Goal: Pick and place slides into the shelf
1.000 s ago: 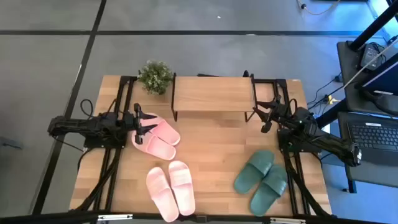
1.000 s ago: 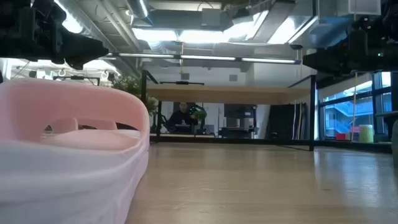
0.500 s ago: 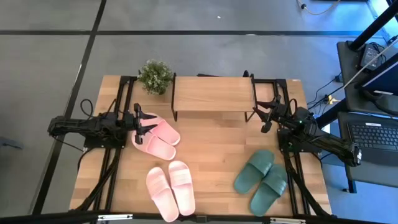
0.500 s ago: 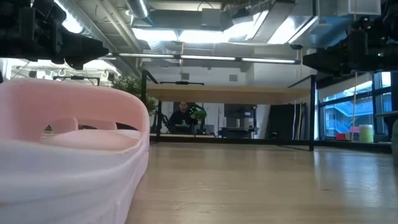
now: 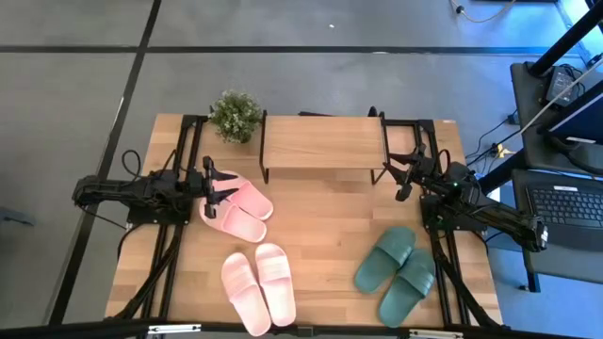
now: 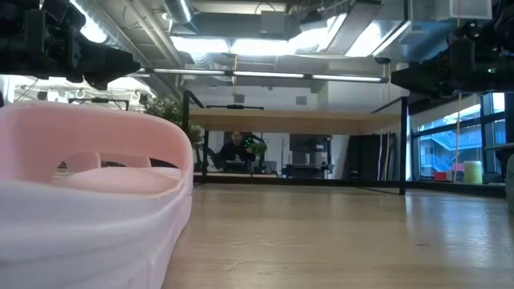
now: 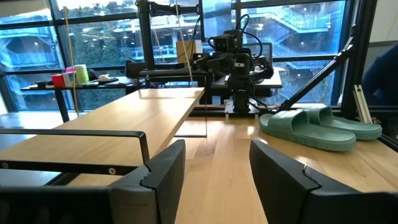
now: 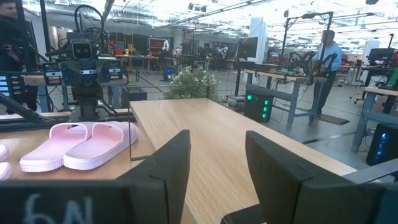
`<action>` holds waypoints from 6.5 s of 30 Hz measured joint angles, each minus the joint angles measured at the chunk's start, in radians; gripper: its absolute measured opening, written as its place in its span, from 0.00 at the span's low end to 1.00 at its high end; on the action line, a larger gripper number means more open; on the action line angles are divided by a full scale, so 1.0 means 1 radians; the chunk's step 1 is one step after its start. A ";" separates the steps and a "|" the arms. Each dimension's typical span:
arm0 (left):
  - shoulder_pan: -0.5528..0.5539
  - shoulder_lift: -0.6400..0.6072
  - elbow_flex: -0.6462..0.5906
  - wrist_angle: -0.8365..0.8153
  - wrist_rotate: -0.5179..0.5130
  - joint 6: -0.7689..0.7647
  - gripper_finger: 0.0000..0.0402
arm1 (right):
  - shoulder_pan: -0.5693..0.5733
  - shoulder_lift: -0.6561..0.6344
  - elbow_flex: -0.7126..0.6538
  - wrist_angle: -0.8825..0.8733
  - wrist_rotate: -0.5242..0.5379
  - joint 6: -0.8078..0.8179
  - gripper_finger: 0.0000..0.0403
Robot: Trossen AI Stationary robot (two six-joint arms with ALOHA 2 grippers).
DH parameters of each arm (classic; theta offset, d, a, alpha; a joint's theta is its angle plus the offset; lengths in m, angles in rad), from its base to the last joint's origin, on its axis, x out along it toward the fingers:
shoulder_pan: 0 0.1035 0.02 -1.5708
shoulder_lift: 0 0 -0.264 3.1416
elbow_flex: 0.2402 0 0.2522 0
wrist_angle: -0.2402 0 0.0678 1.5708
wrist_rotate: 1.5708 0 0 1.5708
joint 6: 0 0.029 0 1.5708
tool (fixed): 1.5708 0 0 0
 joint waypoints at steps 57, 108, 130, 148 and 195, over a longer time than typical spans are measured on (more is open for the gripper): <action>0.000 0.000 0.000 0.000 0.000 0.000 0.43 | 0.000 0.000 0.000 0.023 0.000 0.002 0.39; 0.000 0.000 0.000 0.000 0.000 0.000 0.43 | 0.001 0.000 0.000 0.200 -0.054 0.198 0.39; 0.000 0.000 0.000 -0.003 0.000 0.000 0.43 | 0.235 0.433 0.696 -0.349 -0.125 -0.106 0.39; 0.000 0.000 0.000 -0.002 0.000 0.000 0.43 | 0.600 1.138 1.299 -1.183 0.129 0.387 0.39; 0.000 0.000 0.000 -0.001 -0.091 0.034 0.43 | 1.326 1.762 1.334 -1.321 -0.255 1.654 0.59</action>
